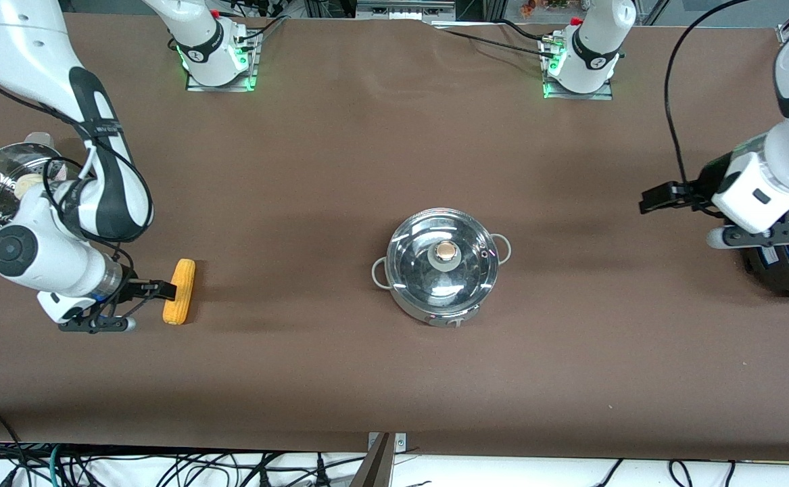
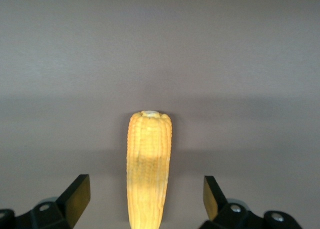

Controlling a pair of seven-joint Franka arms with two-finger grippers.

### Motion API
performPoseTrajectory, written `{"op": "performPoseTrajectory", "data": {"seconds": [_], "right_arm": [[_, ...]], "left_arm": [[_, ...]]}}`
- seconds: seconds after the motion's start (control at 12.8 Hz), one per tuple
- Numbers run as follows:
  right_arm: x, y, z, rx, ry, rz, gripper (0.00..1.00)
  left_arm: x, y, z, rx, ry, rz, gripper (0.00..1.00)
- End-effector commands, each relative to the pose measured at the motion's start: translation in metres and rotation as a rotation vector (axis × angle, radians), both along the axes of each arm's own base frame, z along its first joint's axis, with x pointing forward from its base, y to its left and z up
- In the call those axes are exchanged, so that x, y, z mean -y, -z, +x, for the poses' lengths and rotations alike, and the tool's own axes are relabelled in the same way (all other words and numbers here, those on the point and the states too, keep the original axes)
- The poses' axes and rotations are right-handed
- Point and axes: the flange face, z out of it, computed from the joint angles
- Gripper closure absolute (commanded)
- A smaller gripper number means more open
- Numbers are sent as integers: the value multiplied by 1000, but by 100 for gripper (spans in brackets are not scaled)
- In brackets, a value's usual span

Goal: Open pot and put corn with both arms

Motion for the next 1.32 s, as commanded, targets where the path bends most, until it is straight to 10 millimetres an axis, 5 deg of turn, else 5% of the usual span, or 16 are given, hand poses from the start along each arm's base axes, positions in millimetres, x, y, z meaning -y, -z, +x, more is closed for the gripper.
{"op": "performPoseTrajectory", "data": {"seconds": [0.0,0.39,0.78,0.93,1.25], "right_arm": [[-4,21,7,18,14,21,0],[-14,62,10,52,5,36,0],[-11,87,-1,8,0,37,0],[-12,92,-8,-12,-6,36,0],[-10,92,-14,-28,-10,34,1]], "left_arm": [[58,7,0,-60,-101,-88,0],[181,50,24,-97,-202,-79,0],[299,119,4,-18,-238,3,0],[319,145,3,3,-262,18,0],[325,170,10,36,-264,28,0]]}}
